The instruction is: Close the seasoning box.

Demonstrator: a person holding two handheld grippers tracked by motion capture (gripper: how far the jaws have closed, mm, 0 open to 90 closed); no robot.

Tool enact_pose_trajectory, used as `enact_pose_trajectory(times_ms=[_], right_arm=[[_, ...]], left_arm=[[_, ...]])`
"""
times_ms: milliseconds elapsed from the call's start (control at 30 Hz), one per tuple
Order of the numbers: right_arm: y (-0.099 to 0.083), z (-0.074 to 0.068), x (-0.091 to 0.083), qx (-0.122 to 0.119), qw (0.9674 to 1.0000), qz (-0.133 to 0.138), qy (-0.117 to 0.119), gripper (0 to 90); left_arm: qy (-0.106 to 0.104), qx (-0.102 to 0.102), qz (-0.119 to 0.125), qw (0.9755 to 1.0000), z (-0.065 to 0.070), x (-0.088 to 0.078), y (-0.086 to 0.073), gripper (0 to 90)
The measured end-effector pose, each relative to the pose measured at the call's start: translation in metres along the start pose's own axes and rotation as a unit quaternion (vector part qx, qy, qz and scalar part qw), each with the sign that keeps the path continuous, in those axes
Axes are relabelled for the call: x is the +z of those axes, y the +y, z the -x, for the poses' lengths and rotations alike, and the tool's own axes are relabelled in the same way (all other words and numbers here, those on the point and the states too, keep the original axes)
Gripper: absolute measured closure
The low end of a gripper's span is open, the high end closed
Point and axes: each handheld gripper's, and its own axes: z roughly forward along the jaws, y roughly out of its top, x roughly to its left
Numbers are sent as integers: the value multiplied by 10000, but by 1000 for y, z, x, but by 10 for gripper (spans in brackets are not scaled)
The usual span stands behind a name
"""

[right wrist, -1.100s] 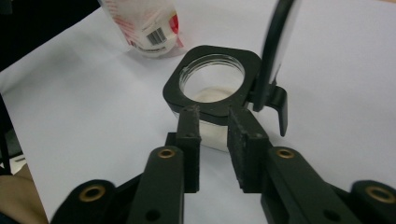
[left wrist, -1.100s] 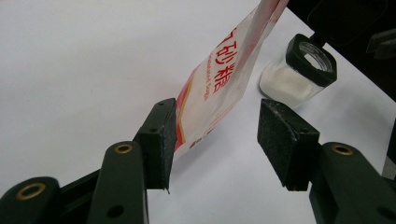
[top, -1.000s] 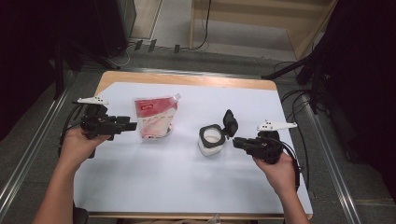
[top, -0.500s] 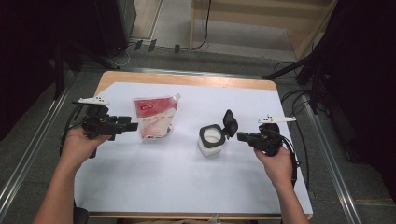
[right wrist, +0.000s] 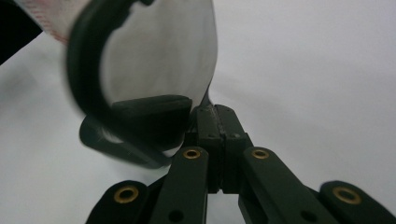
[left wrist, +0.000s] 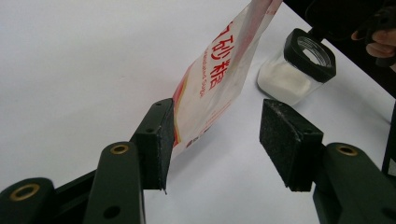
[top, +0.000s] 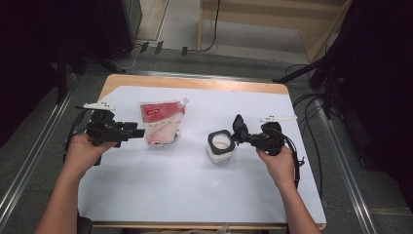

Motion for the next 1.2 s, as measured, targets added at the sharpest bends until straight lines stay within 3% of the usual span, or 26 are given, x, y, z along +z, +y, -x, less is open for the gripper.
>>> enact_pose_trajectory(times_ms=[133, 233, 567, 1200], right_arm=[[7, 4, 7, 102, 9998, 55, 138, 900], [11, 4, 8, 52, 9999, 49, 102, 900], [16, -1, -4, 104, 9994, 318, 132, 900], [18, -15, -1, -109, 9995, 256, 176, 900]], left_arm=[[-38, -11, 40, 10000, -1, -1, 0, 464], [-11, -9, 67, 10000, -3, -3, 0, 465], [14, -1, 40, 10000, -3, -3, -1, 466], [5, 43, -42, 10000, 0, 1, -1, 463]])
